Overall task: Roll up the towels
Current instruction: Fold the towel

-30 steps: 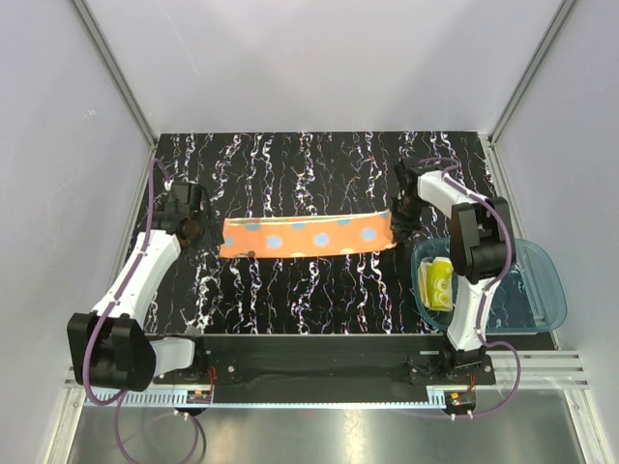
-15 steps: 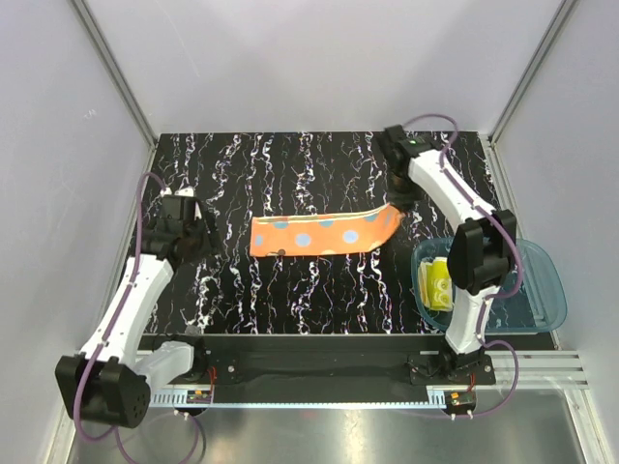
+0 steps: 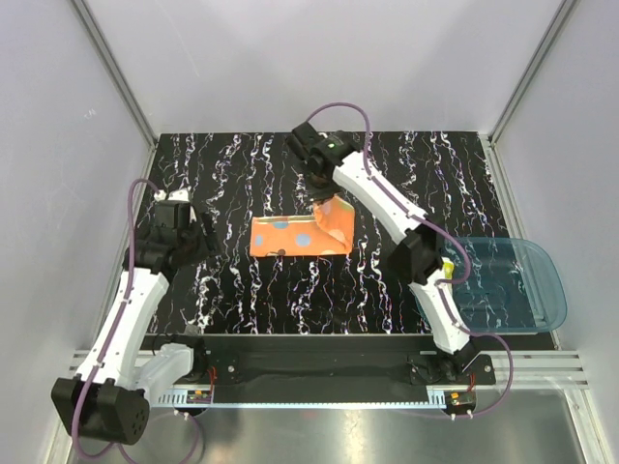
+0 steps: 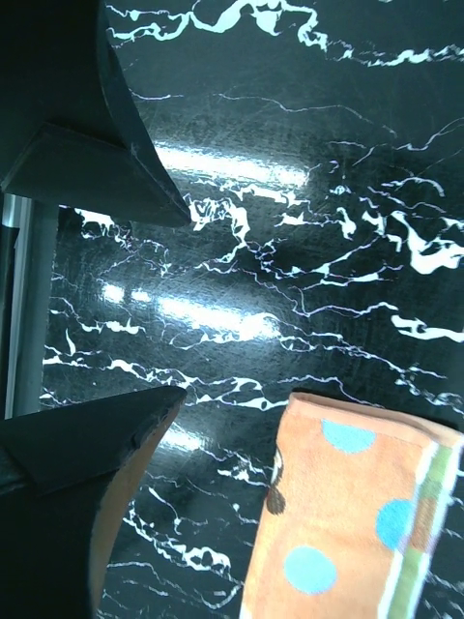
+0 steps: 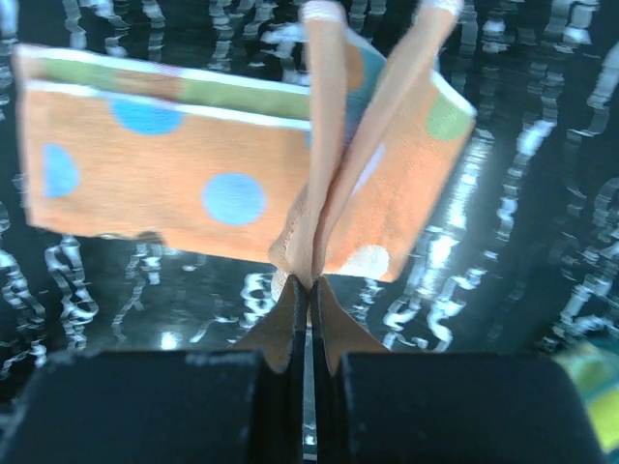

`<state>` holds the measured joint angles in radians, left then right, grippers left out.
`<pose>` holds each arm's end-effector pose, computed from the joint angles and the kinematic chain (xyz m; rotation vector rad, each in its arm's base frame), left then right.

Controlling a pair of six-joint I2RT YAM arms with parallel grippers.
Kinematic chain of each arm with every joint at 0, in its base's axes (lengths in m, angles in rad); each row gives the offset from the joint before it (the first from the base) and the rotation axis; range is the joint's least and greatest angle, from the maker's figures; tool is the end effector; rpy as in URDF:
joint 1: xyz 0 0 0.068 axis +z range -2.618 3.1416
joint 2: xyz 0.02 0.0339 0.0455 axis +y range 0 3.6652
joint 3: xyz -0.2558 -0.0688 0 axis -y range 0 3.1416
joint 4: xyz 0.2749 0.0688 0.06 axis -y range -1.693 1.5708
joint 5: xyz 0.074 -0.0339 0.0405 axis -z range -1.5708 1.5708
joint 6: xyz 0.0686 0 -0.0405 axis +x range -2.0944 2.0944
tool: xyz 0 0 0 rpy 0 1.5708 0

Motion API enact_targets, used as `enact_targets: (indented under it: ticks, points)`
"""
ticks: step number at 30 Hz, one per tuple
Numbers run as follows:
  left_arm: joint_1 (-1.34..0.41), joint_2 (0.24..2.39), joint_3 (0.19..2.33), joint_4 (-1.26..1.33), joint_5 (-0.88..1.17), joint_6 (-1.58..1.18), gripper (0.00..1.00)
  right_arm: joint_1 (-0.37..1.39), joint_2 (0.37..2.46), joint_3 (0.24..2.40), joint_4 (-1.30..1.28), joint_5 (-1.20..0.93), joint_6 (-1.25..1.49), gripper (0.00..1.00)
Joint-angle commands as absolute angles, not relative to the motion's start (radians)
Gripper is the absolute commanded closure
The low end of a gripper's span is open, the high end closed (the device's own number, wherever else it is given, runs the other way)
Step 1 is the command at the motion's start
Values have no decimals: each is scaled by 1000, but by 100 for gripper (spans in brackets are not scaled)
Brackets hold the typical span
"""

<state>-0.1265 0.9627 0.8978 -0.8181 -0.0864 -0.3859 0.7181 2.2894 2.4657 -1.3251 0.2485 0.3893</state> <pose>0.2412 -0.0247 0.2555 -0.3549 2.4272 -0.1200 0.3922 0.3203 0.2852 -0.3644 2.6307 0.0170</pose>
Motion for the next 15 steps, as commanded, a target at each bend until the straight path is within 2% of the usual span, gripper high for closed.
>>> enact_targets:
  ticks: [1, 6, 15]
  points:
    - [-132, 902, 894, -790, -106, -394, 27, 762, 2338, 2583, -1453, 151, 443, 100]
    - [-132, 885, 893, -788, -103, -396, 27, 802, 2352, 2566, -1350, 42, 476, 100]
    - [-132, 879, 890, -787, -103, -397, 27, 827, 2407, 2574, -1279, 3, 499, 100]
